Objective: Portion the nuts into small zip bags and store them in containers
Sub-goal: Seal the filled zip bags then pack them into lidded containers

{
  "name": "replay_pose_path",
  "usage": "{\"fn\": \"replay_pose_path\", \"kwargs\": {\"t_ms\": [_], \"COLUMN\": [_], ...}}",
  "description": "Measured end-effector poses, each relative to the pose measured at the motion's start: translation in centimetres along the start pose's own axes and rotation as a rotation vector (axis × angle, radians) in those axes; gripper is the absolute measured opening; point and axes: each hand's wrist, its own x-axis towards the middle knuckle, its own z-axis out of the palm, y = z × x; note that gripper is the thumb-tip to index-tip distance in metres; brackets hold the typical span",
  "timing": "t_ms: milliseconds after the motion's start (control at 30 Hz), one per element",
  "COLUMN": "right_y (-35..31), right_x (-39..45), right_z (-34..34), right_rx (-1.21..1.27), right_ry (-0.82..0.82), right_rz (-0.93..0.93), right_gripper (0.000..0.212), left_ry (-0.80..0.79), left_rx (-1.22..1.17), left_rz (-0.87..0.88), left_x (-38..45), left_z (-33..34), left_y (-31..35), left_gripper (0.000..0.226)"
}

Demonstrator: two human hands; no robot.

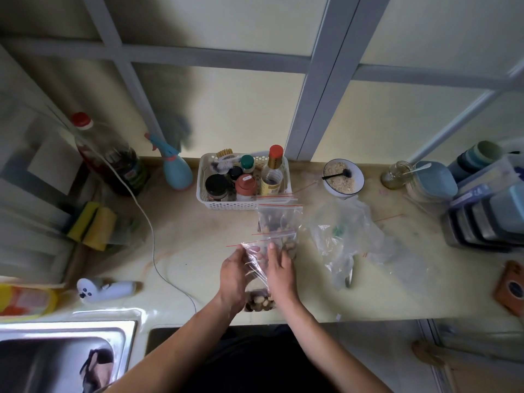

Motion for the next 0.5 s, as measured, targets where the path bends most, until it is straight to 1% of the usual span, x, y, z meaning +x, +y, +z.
{"fn": "replay_pose_path", "kwargs": {"t_ms": [67, 100, 167, 200, 267, 333, 433, 500], "right_y": [-0.4, -0.5, -0.4, -0.5, -0.5, -0.2, 0.3, 0.2], "right_x": [-0.3, -0.4, -0.5, -0.5, -0.4, -0.3, -0.2, -0.1], "right_z": [-0.2, -0.4, -0.6, -0.7, -0.9, -0.8, -0.2, -0.3], "right_rx": [0.003, 0.032, 0.124, 0.168, 0.236, 0.25, 0.269, 0.299], "right_ry": [0.01, -0.002, -0.051, -0.067, -0.052, -0.035, -0.004, 0.021], "right_rz": [0.012, 0.024, 0.064, 0.076, 0.089, 0.098, 0.093, 0.097], "right_gripper": [0.041, 0.043, 0.052, 0.053, 0.04, 0.027, 0.021, 0.02], "left_ry": [0.009, 0.012, -0.004, -0.023, -0.045, -0.026, 0.029, 0.057], "left_rx": [-0.071, -0.103, -0.145, -0.16, -0.202, -0.243, -0.258, -0.235], "left_rz": [-0.038, -0.07, -0.157, -0.2, -0.25, -0.263, -0.281, -0.269], "left_x": [0.2, 0.2, 0.1, 0.1, 0.1, 0.2, 0.1, 0.3], "left_z": [-0.1, -0.1, -0.3, -0.4, -0.7, -1.0, -1.2, -1.7], "left_y": [0.1, 0.1, 0.2, 0.3, 0.2, 0.0, -0.2, -0.4], "left_gripper": [0.043, 0.043, 0.041, 0.041, 0.041, 0.04, 0.04, 0.04]}}
